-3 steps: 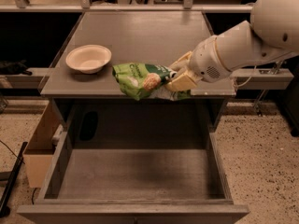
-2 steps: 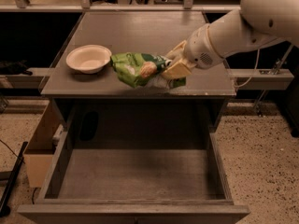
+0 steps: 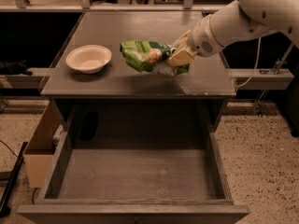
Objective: Pick green rice chip bag from top drawer and place on counter
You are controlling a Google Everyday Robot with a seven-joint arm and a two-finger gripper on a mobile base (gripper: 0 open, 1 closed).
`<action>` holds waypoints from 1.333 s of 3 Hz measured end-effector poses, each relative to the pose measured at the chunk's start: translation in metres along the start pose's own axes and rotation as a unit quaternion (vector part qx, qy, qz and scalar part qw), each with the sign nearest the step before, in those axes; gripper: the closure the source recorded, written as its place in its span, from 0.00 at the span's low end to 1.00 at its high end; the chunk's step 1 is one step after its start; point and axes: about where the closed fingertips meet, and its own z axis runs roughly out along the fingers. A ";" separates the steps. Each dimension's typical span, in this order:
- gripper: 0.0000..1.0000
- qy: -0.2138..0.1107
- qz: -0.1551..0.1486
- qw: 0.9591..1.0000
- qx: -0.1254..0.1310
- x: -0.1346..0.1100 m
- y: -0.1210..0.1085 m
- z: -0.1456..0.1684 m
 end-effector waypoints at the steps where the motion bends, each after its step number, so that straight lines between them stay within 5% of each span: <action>1: 1.00 0.012 0.011 1.000 0.006 0.015 -0.012 0.015; 2: 1.00 0.023 0.017 1.000 0.006 0.028 -0.017 0.031; 4: 0.61 0.024 0.017 1.000 0.006 0.029 -0.018 0.033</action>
Offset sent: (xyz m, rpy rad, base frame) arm 0.0385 -0.0092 -0.0568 -0.0499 0.0409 -0.0649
